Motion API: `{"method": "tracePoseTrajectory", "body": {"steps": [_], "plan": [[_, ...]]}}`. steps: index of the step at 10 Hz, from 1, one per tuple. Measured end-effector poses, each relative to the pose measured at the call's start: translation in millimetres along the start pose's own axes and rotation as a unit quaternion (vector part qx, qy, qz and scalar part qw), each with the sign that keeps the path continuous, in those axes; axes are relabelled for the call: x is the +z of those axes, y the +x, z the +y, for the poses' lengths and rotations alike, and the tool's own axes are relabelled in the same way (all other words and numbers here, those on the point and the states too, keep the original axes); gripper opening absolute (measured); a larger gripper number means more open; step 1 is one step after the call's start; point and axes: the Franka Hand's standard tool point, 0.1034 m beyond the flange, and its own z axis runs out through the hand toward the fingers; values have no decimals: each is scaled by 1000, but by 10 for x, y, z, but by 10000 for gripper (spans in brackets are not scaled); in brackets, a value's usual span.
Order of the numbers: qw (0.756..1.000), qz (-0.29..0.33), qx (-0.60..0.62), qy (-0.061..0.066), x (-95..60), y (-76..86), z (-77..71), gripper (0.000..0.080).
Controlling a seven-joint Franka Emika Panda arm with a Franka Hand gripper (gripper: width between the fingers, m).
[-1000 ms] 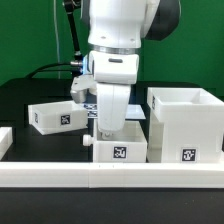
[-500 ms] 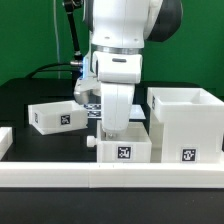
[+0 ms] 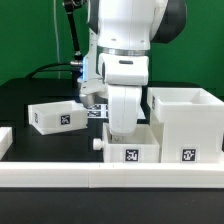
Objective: Assemble drawer
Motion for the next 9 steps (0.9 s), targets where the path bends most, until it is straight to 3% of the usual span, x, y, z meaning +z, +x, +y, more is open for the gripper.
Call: {"method": "tracePoseTrajectory", "body": {"steps": [9], "plan": [[1000,-3,-9,1,11,21,-9,42]]}}
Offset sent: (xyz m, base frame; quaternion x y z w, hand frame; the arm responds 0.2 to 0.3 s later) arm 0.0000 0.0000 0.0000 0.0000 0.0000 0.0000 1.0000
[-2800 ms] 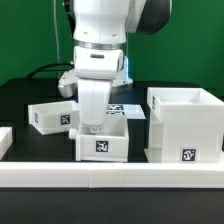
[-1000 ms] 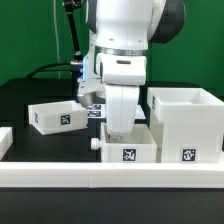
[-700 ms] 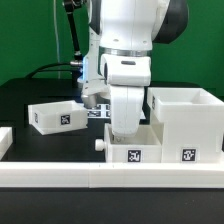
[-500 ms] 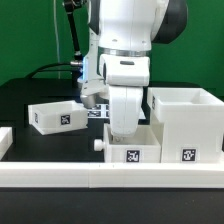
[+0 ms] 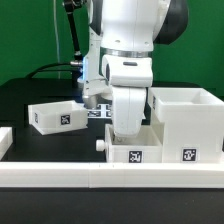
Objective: Assemble drawer
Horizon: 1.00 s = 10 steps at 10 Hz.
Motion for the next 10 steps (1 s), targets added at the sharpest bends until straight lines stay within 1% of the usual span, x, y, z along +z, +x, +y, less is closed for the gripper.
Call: {"method": "tracePoseTrajectory", "body": {"steps": [4,7,10], "plan": [[1000,-1,13,3,5,-13,-5,42],[1000,-7,-8,7,39,9,-51,42],[1000,-12,-16,7,33,5,-48,42]]}}
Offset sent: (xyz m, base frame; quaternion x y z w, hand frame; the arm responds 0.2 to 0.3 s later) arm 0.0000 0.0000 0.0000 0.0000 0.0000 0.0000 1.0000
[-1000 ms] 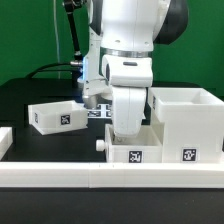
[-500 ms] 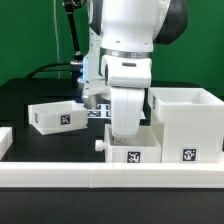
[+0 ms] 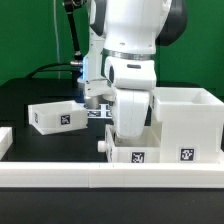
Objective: Assemble drawer
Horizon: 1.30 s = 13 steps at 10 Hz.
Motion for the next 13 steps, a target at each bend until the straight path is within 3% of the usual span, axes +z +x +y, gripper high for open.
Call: {"method": "tracePoseTrajectory", "body": {"steps": [13], "plan": [[996,0,84,7,-5,43,5,42]]}}
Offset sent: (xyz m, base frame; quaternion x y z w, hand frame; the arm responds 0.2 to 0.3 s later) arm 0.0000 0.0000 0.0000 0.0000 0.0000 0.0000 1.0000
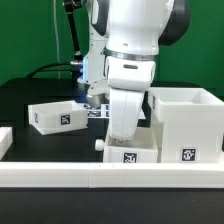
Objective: Assemble drawer
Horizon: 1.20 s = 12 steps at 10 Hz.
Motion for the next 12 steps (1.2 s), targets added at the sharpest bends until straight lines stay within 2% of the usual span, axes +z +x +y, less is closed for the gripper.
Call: {"method": "tracePoseTrajectory", "body": {"steps": [1,11,12], "plan": [[1000,5,-1,-13,4,19,13,42],[999,0,-45,-13,11,0,-2,42],[998,-3,-61,-11,7,-9,3,42]]}}
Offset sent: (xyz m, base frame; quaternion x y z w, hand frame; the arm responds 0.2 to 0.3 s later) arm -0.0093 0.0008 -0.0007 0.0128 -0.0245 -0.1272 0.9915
